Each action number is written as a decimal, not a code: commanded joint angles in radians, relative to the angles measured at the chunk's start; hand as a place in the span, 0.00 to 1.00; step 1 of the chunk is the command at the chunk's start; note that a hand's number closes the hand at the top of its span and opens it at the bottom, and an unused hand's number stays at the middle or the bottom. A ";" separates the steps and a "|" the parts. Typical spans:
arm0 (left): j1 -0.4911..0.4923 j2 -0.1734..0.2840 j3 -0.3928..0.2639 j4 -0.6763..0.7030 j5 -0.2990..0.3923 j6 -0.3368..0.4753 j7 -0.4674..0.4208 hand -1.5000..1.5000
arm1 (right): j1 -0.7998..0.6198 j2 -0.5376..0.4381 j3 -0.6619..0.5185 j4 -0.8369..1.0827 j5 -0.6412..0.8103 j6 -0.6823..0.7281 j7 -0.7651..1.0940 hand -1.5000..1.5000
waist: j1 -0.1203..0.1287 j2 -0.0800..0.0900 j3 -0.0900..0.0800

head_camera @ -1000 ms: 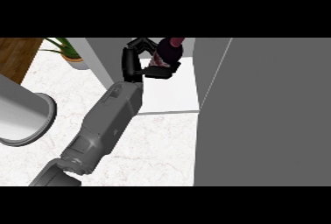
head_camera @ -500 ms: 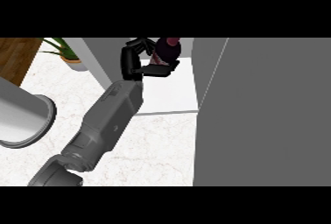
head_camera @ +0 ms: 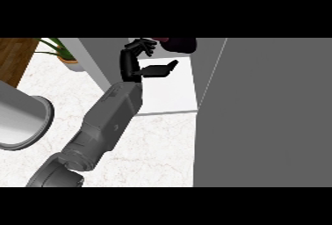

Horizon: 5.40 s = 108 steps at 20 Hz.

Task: Pick up the wine, place it into the cabinet and close the cabinet

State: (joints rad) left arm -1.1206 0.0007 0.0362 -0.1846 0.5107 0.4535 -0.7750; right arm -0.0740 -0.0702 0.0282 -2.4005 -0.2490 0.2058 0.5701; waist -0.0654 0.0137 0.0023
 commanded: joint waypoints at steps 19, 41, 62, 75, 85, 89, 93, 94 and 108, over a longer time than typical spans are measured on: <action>0.032 0.014 0.010 0.101 -0.054 0.076 -0.025 0.00 | -0.015 0.005 -0.004 -0.019 0.005 -0.021 -0.009 0.00 | -0.002 0.013 -0.004; 0.089 -0.001 0.000 0.083 -0.059 -0.101 -0.110 0.00 | -0.033 0.004 0.007 -0.050 -0.029 -0.037 0.027 0.00 | -0.002 0.005 -0.004; 0.240 -0.001 -0.253 -0.158 0.214 -0.095 -0.068 0.00 | -0.021 -0.009 0.023 -0.063 -0.033 -0.045 0.052 0.00 | -0.001 -0.017 -0.003; 0.605 -0.001 -0.699 -0.774 0.275 0.253 -0.020 0.00 | -0.058 -0.046 -0.051 -0.092 -0.041 -0.095 0.107 0.00 | 0.062 -0.018 -0.002; 0.815 0.028 -0.837 -1.207 0.132 0.444 0.092 0.00 | 0.060 -0.035 -0.042 -0.110 -0.036 -0.050 0.024 0.00 | 0.068 -0.020 -0.002; 0.934 0.048 -0.857 -1.255 0.074 0.483 0.069 0.00 | 0.120 -0.020 0.009 -0.149 0.005 -0.035 0.001 0.00 | 0.064 -0.019 -0.002; 0.998 0.091 -0.924 -1.451 0.002 0.570 0.152 0.00 | 0.065 -0.036 -0.033 -0.100 -0.045 -0.040 0.018 0.00 | 0.067 -0.018 -0.002; 1.033 0.115 -0.897 -1.443 0.002 0.514 0.116 0.00 | -0.030 -0.036 -0.010 -0.101 -0.007 -0.094 0.090 0.00 | 0.069 -0.017 -0.003; 1.250 0.449 -0.934 -1.821 -0.013 0.337 0.172 0.00 | 0.078 -0.048 0.057 -0.135 -0.090 0.022 0.109 1.00 | 0.065 -0.017 -0.003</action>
State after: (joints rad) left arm 0.0694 0.3475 -0.9121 -1.9229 0.4844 0.8669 -0.5997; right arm -0.0327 -0.1074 0.0760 -2.4091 -0.2478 0.2198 0.6198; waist 0.0001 -0.0035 0.0004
